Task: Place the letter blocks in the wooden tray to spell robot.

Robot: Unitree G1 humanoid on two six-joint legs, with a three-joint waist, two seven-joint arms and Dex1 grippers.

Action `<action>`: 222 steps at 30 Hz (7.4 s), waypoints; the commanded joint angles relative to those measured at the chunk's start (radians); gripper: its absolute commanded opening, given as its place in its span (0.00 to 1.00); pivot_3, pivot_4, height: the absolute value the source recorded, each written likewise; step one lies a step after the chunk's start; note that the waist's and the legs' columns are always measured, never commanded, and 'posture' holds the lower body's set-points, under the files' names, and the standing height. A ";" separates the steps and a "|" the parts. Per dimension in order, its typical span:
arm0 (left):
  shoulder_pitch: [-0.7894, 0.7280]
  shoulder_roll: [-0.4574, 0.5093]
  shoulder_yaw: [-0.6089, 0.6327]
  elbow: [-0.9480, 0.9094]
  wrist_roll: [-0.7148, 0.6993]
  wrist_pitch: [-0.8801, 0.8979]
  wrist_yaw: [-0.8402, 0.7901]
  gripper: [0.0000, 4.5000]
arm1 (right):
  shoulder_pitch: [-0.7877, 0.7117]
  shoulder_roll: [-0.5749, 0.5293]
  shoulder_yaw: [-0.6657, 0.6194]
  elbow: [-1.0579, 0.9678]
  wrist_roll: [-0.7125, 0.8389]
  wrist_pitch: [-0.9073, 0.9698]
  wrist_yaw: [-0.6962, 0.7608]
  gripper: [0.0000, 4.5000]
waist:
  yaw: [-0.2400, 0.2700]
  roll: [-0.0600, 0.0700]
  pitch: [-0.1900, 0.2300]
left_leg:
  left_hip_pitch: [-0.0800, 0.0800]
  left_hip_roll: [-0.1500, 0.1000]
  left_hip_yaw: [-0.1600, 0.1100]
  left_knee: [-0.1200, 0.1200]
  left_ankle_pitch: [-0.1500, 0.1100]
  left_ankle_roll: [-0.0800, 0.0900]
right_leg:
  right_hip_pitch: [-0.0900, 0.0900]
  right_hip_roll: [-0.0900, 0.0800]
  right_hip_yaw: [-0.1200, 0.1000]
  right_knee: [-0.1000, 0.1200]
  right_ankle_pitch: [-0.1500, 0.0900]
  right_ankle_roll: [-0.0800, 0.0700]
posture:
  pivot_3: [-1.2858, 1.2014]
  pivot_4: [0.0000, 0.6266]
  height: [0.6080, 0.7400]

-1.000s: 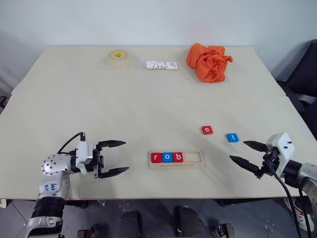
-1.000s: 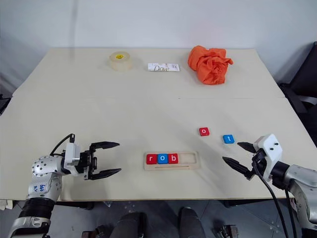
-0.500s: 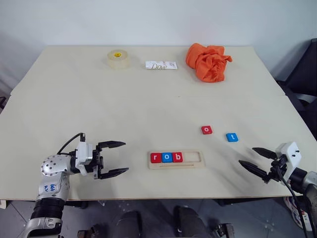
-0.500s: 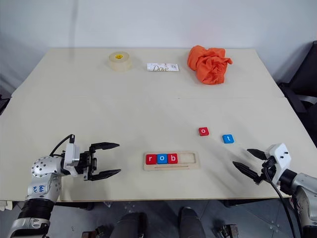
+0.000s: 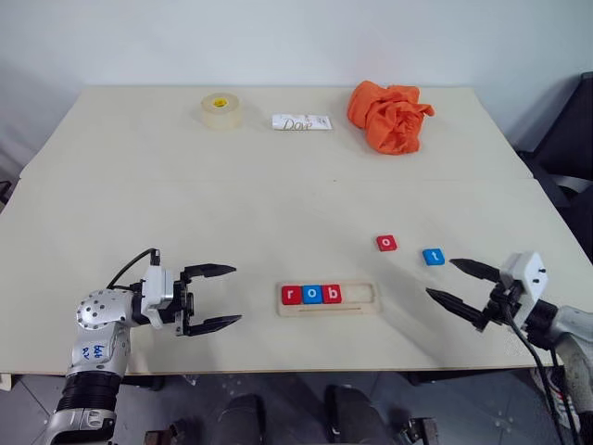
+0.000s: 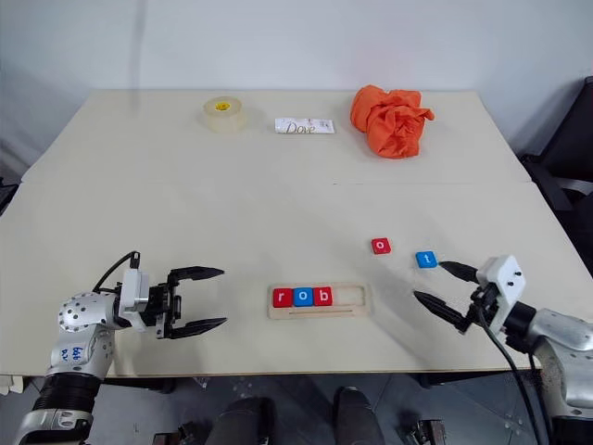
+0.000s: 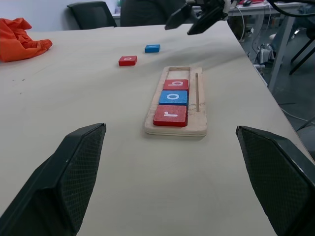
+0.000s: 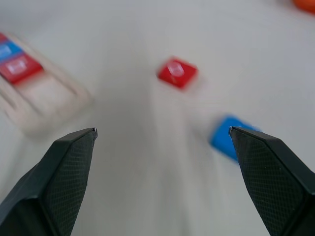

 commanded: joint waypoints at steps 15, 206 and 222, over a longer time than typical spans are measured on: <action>0.030 -0.008 0.003 -0.037 -0.011 -0.007 0.027 1.00 | -0.247 0.180 0.178 -0.342 0.009 0.500 -0.513 1.00 | 0.000 0.000 0.000 | -0.002 0.000 0.000 -0.002 0.000 0.000 | -0.002 -0.002 0.000 0.000 0.000 -0.001 | 0.52 0.24 1.00; 0.085 -0.026 0.008 -0.098 -0.011 -0.016 0.095 1.00 | -0.575 -0.135 0.631 -0.219 -0.299 0.382 0.206 0.92 | 0.000 -0.001 0.000 | -0.008 -0.001 -0.003 0.001 0.000 0.000 | -0.005 -0.002 -0.004 -0.001 0.000 -0.001 | 0.52 0.24 1.00; -0.052 -0.034 -0.022 0.048 0.001 -0.028 0.018 1.00 | -0.113 -0.097 -0.010 -0.291 -0.074 0.435 -0.033 0.99 | 0.026 -0.001 -0.001 | -0.008 -0.001 -0.003 0.002 -0.001 0.000 | -0.004 -0.003 -0.005 -0.003 0.000 0.000 | 0.52 0.24 1.00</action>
